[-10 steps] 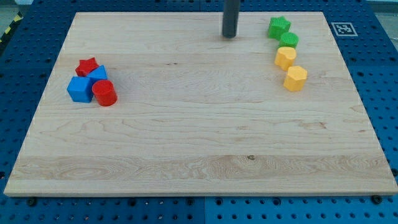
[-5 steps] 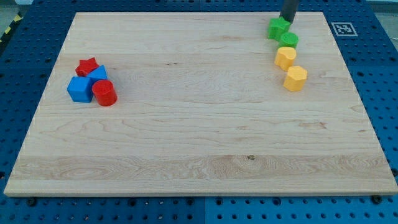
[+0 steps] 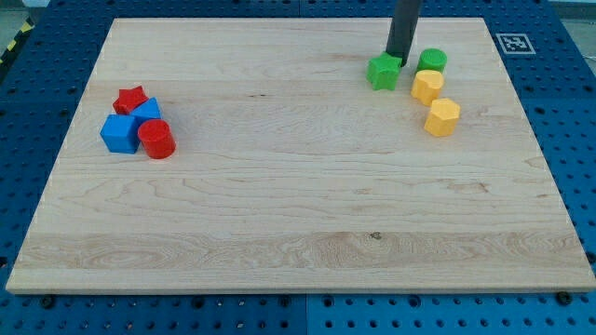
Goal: Move the green star to the bottom center
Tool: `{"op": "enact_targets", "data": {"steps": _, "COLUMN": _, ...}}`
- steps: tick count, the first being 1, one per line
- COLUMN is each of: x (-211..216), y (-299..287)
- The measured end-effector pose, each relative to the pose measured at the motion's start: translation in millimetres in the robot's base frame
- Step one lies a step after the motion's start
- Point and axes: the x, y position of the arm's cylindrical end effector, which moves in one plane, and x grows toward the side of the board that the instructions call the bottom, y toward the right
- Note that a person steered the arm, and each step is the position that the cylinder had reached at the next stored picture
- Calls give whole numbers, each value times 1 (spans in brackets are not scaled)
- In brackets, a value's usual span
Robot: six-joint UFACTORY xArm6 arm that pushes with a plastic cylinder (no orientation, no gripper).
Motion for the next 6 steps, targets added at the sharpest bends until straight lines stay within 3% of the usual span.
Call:
{"op": "enact_targets", "data": {"steps": 4, "x": 38, "y": -73}}
{"op": "enact_targets", "data": {"steps": 6, "x": 81, "y": -93}}
